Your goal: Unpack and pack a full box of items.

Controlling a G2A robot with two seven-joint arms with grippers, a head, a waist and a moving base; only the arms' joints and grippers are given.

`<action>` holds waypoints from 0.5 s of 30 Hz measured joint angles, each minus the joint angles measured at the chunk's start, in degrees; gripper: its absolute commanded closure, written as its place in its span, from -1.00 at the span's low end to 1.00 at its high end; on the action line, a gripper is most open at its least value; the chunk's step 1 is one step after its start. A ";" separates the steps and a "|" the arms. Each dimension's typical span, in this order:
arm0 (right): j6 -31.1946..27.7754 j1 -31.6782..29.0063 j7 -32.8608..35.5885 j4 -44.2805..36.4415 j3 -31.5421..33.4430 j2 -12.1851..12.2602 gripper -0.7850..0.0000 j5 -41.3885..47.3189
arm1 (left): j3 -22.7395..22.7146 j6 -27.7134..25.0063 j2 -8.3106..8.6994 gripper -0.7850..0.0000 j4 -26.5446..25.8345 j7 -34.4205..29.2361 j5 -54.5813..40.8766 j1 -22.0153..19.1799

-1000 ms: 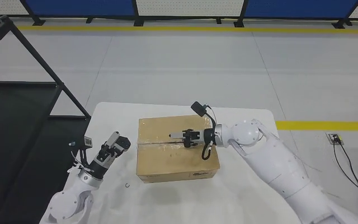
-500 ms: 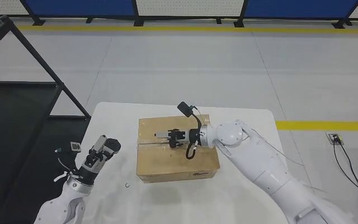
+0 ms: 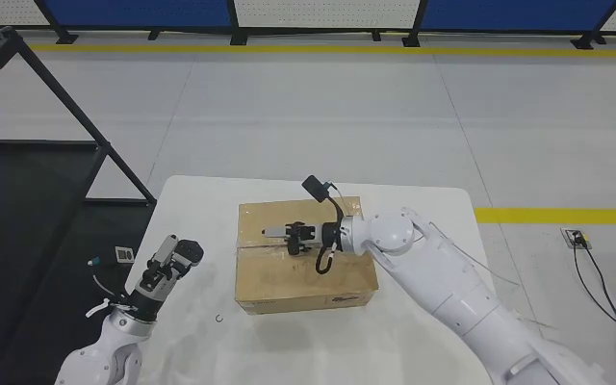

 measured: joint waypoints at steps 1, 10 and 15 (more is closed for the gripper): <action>0.06 -0.45 -0.33 -0.30 0.30 0.04 -1.00 0.00 | 0.01 0.09 -0.01 -1.00 -0.11 0.13 0.07 0.03; -0.17 -0.75 -0.89 0.70 0.27 -1.91 -1.00 1.85 | -1.07 0.13 -0.11 -1.00 -2.06 3.36 0.61 1.96; -0.77 0.70 -1.90 3.45 -1.00 -4.09 -1.00 2.64 | -1.99 -0.56 -0.15 -1.00 -2.34 4.33 0.16 3.08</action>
